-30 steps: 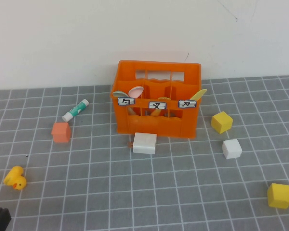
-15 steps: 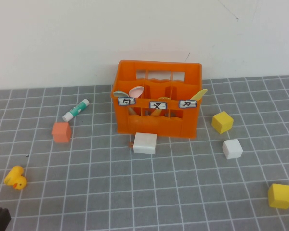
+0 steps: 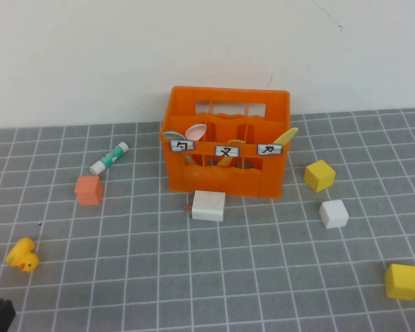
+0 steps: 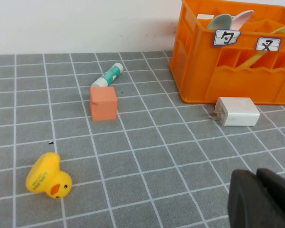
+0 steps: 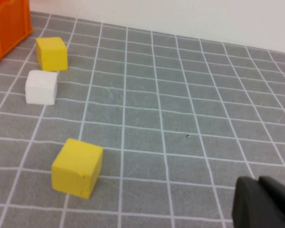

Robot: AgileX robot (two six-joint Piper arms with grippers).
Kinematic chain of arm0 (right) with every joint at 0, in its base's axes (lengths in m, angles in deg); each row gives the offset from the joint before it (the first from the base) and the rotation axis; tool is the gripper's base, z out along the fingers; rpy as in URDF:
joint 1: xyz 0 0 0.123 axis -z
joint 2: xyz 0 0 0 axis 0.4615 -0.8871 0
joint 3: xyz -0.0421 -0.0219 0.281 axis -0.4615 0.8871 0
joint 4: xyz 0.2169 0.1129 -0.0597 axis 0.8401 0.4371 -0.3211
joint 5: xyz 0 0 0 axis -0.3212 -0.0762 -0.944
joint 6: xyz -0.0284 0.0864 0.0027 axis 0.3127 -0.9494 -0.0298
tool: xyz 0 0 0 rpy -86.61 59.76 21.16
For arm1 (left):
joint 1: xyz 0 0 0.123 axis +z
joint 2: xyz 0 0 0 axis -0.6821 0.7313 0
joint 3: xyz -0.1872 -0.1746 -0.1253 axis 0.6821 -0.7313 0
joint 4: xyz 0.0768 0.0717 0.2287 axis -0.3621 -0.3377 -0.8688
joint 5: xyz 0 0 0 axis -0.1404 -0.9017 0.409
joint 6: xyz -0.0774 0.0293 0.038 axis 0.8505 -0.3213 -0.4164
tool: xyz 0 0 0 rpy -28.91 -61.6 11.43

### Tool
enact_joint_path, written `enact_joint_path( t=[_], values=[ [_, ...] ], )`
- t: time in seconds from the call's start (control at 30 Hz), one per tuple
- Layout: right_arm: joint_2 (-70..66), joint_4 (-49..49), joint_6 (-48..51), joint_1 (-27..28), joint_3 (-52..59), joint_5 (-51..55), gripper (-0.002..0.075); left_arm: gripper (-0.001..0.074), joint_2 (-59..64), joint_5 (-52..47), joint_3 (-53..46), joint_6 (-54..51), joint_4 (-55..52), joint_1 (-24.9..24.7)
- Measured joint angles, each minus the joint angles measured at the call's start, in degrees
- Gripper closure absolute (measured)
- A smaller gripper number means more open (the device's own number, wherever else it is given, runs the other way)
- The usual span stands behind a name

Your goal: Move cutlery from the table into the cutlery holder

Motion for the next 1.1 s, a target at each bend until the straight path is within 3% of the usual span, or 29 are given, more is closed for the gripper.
enact_joint_path(
  t=[0.93, 1.1],
  values=[
    [0.0, -0.31, -0.12, 0.0, 0.0, 0.22, 0.0727, 0.0736, 0.0, 0.0, -0.26, 0.0, 0.0, 0.05],
    [0.0, -0.4, -0.12, 0.0, 0.0, 0.22, 0.0727, 0.0736, -0.1, 0.0, -3.26, -5.45, 1.11, 4.34]
  ],
)
